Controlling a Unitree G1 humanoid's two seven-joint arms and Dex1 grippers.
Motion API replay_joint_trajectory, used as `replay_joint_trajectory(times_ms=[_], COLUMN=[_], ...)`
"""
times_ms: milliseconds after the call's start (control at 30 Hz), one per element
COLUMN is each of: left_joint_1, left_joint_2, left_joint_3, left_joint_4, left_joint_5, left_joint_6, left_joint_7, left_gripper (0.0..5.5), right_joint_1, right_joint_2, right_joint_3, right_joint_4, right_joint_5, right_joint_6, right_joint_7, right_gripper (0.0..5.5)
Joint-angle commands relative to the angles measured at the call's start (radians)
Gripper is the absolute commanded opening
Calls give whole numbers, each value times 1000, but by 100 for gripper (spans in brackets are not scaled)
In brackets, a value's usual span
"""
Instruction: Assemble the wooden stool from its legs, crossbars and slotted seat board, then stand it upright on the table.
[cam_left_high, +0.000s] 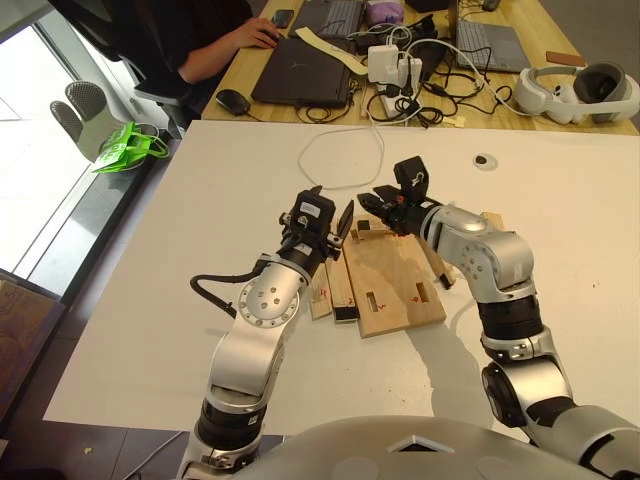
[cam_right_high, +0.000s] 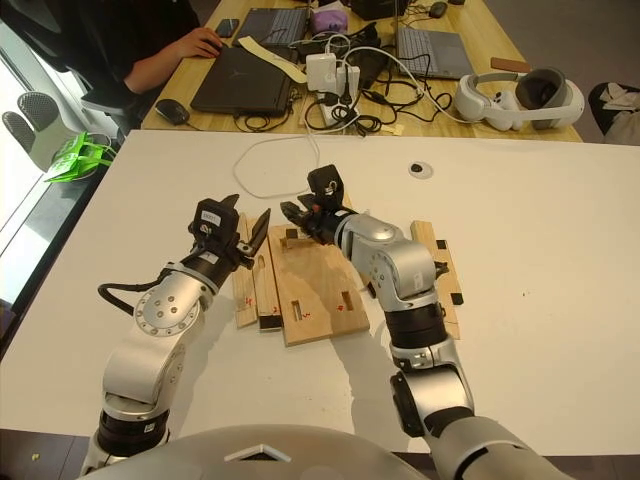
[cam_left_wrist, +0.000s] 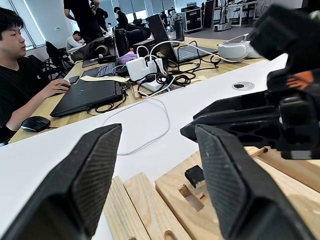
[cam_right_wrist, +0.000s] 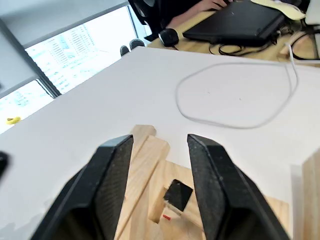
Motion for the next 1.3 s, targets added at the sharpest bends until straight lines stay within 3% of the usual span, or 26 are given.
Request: replay_joint_trajectory(times_ms=[33, 167, 367, 533, 1033, 1300], left_joint_1=[2, 8, -1, 3, -10, -9], left_joint_2=[-7, -26, -33, -35, -45, -51], left_joint_3=[0, -14, -16, -21, -33, -41], left_joint_4=[5, 13, 30, 30, 48, 55], left_joint_5=[8, 19, 20, 24, 27, 31], left_joint_6=[10, 1, -9, -11, -22, -31], left_joint_7=[10, 33, 35, 38, 35, 40], left_gripper=[273, 273, 273, 273, 273, 273], right_joint_1=[-137, -238, -210, -232, -456, -504], right_joint_2=[-1, -2, 92, 84, -18, -35], right_joint_3=[-98, -162, -245, -227, -267, -273], right_joint_4=[21, 225, 466, 574, 1179, 1293], right_joint_5=[-28, -108, -132, -179, -193, -211], right_joint_6=[-74, -135, -122, -186, -314, -338], right_joint_7=[-71, -199, -359, -365, -133, -84], right_gripper=[202, 202, 202, 298, 303, 178])
